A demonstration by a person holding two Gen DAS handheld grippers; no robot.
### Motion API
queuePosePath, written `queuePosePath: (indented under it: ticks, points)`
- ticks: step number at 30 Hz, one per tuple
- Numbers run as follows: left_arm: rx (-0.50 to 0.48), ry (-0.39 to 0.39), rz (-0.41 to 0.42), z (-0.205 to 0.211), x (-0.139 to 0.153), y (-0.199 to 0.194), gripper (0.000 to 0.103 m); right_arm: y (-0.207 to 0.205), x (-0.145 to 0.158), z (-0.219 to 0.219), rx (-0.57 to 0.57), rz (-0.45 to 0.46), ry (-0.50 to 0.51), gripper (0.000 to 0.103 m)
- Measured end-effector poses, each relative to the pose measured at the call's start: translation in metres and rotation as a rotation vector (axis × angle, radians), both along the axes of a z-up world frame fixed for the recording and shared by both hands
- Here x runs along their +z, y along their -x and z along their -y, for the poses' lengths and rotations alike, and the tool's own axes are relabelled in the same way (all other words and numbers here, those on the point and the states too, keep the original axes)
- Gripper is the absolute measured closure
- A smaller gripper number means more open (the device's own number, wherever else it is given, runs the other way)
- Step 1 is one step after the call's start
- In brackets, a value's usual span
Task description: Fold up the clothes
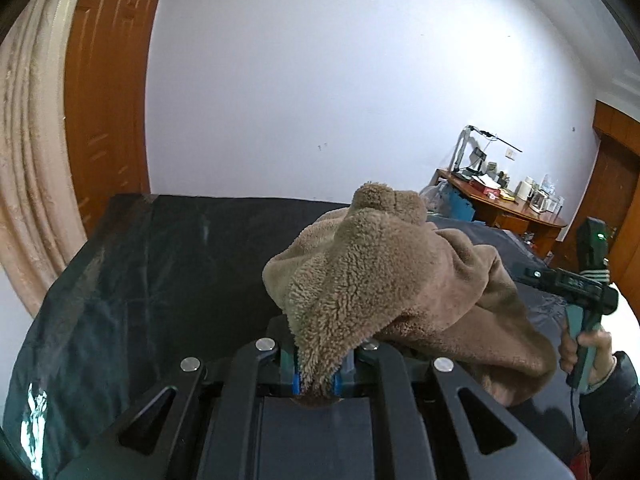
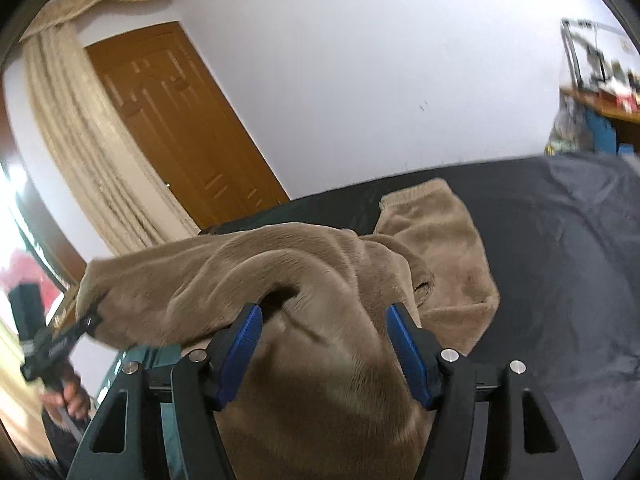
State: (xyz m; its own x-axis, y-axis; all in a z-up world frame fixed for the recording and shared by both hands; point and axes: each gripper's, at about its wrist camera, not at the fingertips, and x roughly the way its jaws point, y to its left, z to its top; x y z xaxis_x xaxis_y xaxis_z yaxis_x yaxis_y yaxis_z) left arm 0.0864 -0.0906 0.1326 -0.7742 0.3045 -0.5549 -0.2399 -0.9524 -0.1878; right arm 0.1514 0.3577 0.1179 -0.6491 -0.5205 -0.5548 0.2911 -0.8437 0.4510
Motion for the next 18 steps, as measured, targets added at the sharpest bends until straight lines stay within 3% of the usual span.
queuePosePath:
  ticks: [4,7,10,12,15,18]
  points:
    - [0.060,-0.012,0.029,0.007,-0.007,0.007,0.091,0.005,-0.019,0.024,0.113,0.082,0.051,0.036]
    - [0.118,-0.027,0.053,0.019,-0.013,0.012,0.091,-0.020,-0.022,0.055,0.317,0.101,0.085,0.036]
    - [0.168,-0.045,0.069,0.040,-0.019,0.012,0.091,-0.070,-0.020,0.095,0.553,0.087,0.040,0.036]
    - [0.186,-0.046,0.070,0.049,-0.021,0.010,0.091,-0.097,-0.021,0.112,0.640,0.085,-0.014,0.036]
    - [0.195,-0.046,0.072,0.056,-0.023,0.008,0.090,-0.123,-0.018,0.125,0.668,0.027,-0.141,0.036]
    - [0.192,-0.044,0.074,0.059,-0.024,0.006,0.090,-0.123,-0.007,0.118,0.664,0.004,-0.131,0.036]
